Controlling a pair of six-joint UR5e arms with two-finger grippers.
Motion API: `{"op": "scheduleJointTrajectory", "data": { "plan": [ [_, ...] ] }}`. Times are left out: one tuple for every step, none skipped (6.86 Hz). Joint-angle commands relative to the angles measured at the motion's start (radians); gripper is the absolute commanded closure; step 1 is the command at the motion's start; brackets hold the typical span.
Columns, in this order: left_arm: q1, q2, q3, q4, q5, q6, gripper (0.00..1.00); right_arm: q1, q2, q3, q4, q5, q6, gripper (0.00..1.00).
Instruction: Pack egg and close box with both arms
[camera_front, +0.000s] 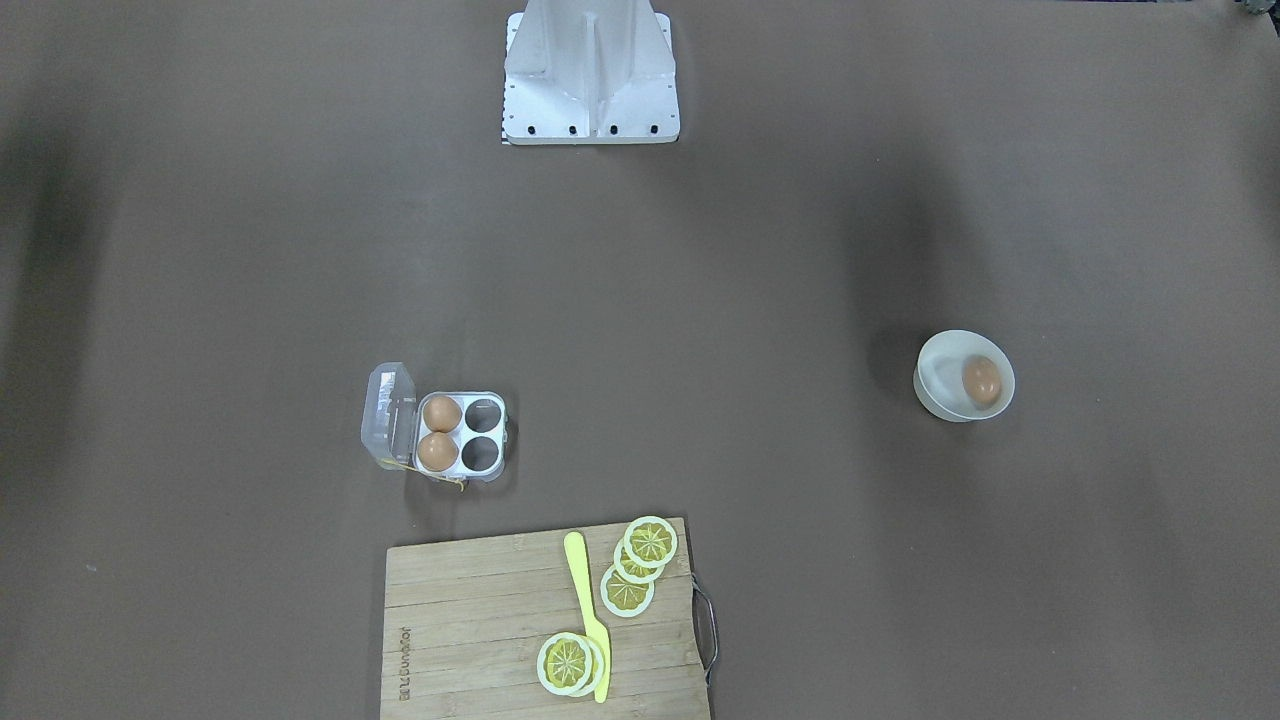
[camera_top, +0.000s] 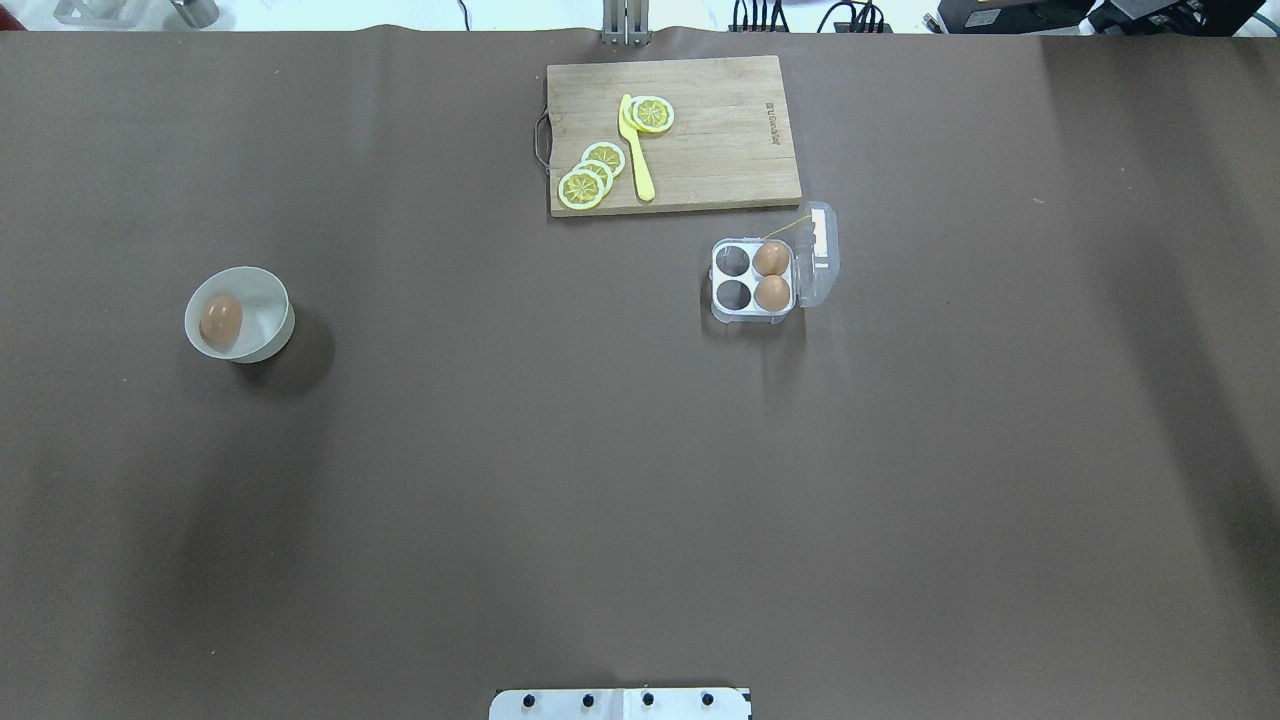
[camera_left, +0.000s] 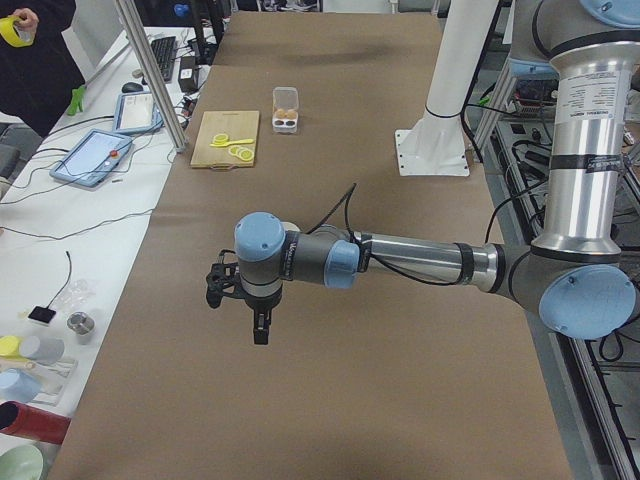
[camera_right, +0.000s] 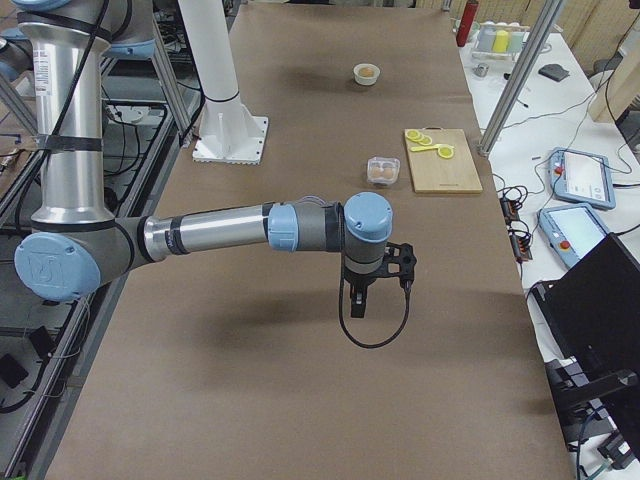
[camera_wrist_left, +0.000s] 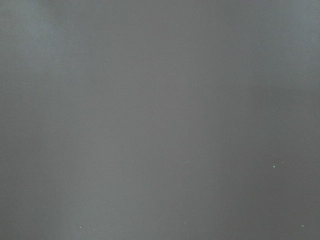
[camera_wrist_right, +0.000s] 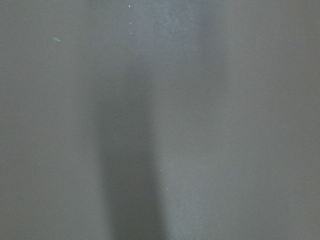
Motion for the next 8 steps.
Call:
{"op": "scheduleJointTrajectory", "data": {
  "plan": [
    [0.000,-0.003,0.000,0.000,0.000,0.000,0.02,0.000,0.001,-0.002,0.001,-0.001,0.000,0.00],
    [0.000,-0.003,-0.001,0.002,0.000,0.000,0.02,0.000,0.002,-0.003,0.001,-0.001,0.000,0.00],
    [0.000,-0.003,-0.003,0.003,0.000,-0.003,0.02,0.000,0.002,-0.002,0.001,-0.001,0.000,0.00],
    [0.000,-0.003,-0.001,0.003,0.000,-0.004,0.02,0.000,0.001,-0.002,0.000,0.000,0.000,0.00],
    [0.000,-0.003,-0.003,0.002,0.000,-0.003,0.02,0.000,0.001,0.000,0.000,0.000,0.000,0.00],
    [0.000,-0.005,-0.004,0.003,0.000,-0.004,0.02,0.000,0.001,-0.002,0.000,0.000,0.000,0.00],
    [0.009,-0.011,-0.009,0.003,0.000,-0.011,0.02,-0.001,0.001,-0.002,0.000,0.000,0.000,0.00],
    [0.027,-0.026,-0.010,0.003,0.009,-0.011,0.02,-0.001,0.001,-0.003,0.000,0.000,0.000,0.00]
  ]
}}
